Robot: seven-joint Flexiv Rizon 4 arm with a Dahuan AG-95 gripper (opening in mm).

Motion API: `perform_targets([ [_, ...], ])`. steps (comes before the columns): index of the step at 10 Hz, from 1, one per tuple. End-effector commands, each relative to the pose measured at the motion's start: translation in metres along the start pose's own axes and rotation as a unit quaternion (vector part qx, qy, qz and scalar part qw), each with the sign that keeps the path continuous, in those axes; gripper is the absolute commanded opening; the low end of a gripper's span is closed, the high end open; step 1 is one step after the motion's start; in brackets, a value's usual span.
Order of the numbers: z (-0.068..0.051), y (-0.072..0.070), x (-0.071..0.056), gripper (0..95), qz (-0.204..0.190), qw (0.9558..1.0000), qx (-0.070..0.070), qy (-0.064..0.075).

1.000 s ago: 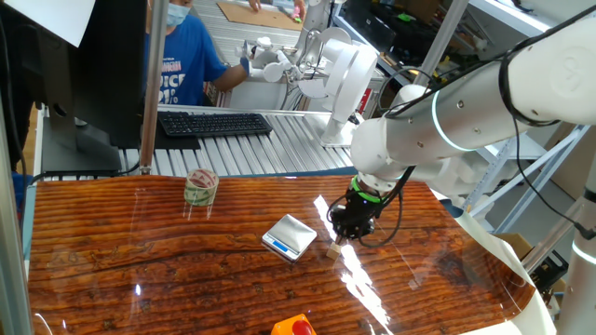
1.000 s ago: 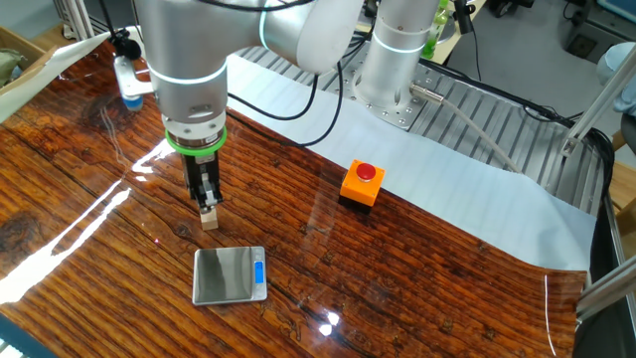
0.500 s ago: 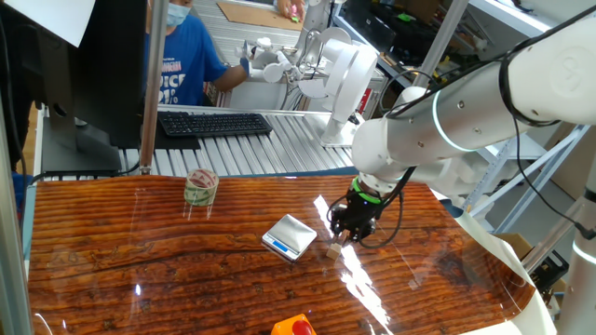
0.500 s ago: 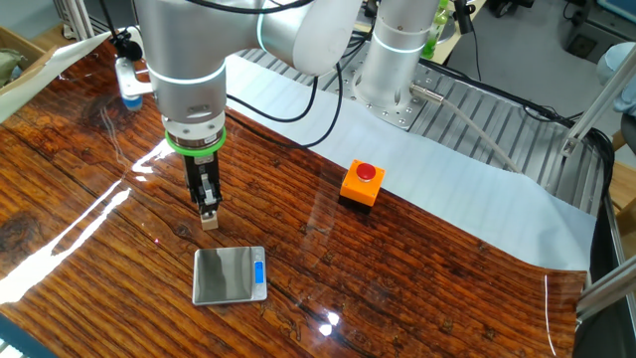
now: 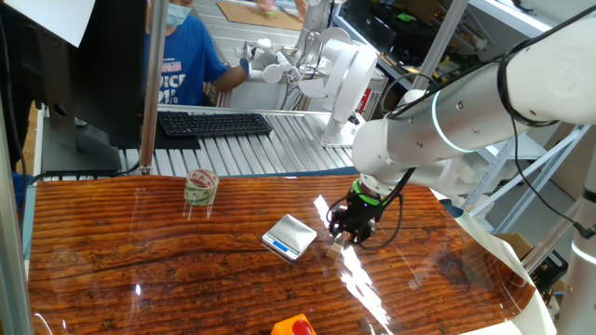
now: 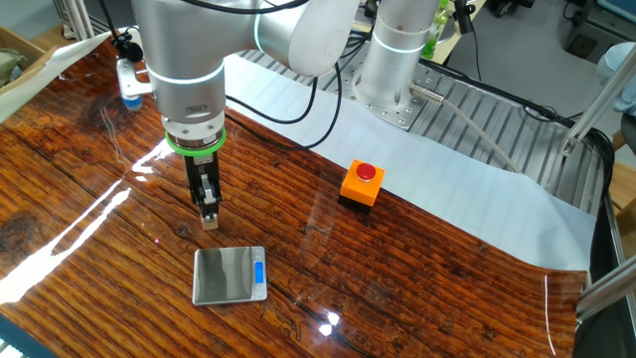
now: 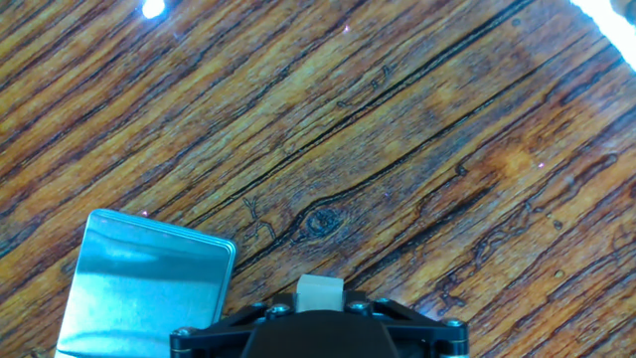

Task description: Place the block on the scale

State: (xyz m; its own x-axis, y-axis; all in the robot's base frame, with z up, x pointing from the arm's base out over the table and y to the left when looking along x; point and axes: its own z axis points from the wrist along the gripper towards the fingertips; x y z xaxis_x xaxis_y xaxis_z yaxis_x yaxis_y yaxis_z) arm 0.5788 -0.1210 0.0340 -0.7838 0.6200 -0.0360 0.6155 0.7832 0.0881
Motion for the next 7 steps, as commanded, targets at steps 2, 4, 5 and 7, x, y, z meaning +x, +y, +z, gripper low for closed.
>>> perform_targets([
  [2,0.0,-0.0008,0.0013,38.0,0.001,1.0,-0.001,0.001],
  [4,0.0019,-0.0013,0.0019,38.0,0.001,1.0,-0.003,0.001],
  [5,0.0044,-0.002,0.0027,38.0,0.001,1.0,-0.004,-0.001],
  [7,0.007,-0.0027,0.0037,38.0,0.001,1.0,-0.008,-0.002],
])
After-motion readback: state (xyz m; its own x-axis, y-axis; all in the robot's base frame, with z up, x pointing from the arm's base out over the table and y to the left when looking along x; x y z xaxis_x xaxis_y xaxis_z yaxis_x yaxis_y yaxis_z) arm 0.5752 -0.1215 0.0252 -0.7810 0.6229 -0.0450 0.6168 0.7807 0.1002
